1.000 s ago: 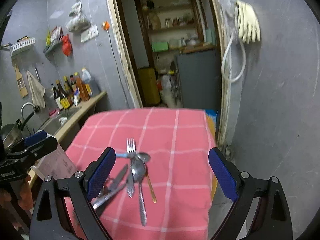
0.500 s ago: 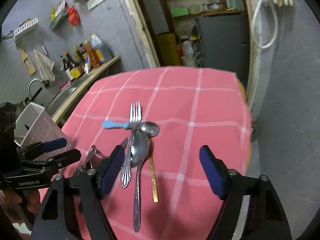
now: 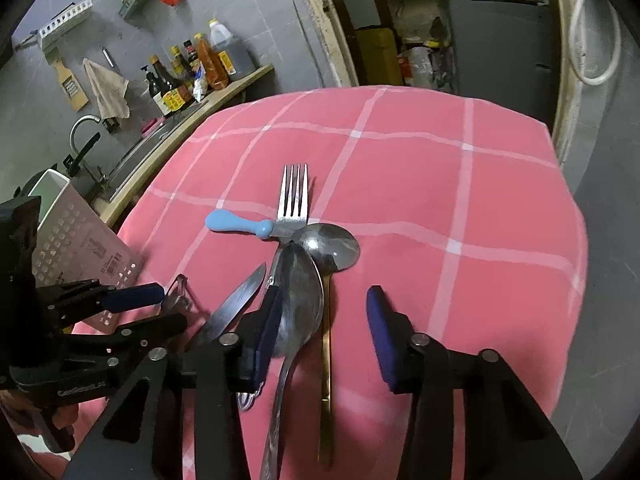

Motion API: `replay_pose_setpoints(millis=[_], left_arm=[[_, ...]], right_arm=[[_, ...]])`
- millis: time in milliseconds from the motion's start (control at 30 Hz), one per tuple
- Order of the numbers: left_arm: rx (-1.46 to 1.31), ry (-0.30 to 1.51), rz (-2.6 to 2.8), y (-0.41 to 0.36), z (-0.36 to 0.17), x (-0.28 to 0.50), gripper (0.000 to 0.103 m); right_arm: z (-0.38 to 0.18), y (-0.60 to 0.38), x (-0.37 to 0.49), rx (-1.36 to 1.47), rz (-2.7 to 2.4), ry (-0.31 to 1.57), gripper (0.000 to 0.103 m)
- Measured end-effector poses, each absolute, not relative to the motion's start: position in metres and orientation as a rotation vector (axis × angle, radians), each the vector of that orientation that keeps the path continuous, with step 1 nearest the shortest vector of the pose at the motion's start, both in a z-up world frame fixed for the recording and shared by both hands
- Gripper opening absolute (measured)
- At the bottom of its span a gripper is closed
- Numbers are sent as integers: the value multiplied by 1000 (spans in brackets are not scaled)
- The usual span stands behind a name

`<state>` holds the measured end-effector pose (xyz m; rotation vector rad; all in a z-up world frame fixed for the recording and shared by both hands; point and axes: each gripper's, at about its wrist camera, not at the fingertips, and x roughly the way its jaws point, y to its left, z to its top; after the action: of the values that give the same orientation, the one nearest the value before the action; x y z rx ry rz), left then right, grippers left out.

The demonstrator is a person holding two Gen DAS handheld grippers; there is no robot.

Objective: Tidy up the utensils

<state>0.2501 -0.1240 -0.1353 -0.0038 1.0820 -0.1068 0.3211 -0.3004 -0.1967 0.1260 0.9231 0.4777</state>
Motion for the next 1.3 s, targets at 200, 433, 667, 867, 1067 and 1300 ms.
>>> replay_pose_setpoints(millis=[200,433,667,867,1067,1300], left_arm=[[-15,1075,-112,-120,-131,253,27],[24,1052,-70,-120,-118,255,10],[22,1053,-67,-117,-107,254,2],[-25,974,-92,-111,-83,242,2],[-80,845,-106,-99,-53,223,2],[-140,678,-145,-83,-7,203,2]], right_arm=[[-201,-294,333,123,505,938,20],[-190,-292,326,144,514,909,4],[-177,-300,307,153,467,891,2],[-144,-313,281,176,387,809,2],[-102,-319,251,166,318,704,2],[-50,-308,223,155,263,582,2]])
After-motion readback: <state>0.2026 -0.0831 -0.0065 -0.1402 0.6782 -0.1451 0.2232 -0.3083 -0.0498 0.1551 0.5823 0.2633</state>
